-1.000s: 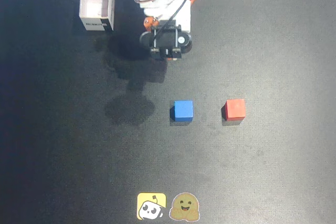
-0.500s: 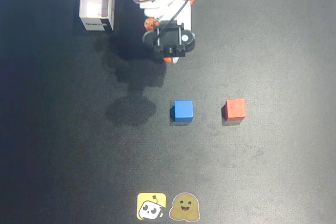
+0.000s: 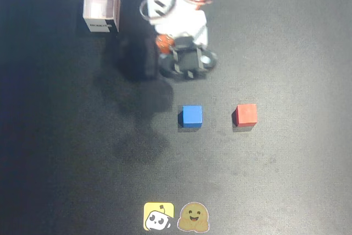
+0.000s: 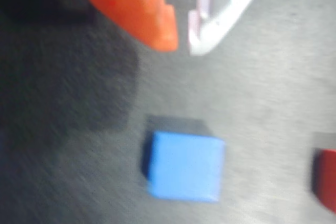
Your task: Put the red cube on top of the blue cube.
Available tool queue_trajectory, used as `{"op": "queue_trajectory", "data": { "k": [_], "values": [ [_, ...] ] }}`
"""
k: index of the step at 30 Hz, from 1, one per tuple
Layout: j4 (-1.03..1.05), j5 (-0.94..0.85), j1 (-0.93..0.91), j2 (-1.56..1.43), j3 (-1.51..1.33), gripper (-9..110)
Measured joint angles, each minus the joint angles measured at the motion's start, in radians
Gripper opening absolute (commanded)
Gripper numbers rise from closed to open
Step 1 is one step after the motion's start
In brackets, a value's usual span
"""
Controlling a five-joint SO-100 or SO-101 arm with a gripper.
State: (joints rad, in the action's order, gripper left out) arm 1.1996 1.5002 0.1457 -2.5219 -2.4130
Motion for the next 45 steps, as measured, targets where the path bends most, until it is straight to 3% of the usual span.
{"op": "queue_trajectory", "data": {
  "k": [7,18,26,45],
  "values": [
    [0.011,0.012,0.066,0.084,0.121,6],
    [-0.089,0.083,0.176,0.209,0.123,24],
    [-0.169,0.193,0.282,0.298,0.163,25],
    [-0.330,0.272,0.400,0.583,0.250,25]
  ]
}}
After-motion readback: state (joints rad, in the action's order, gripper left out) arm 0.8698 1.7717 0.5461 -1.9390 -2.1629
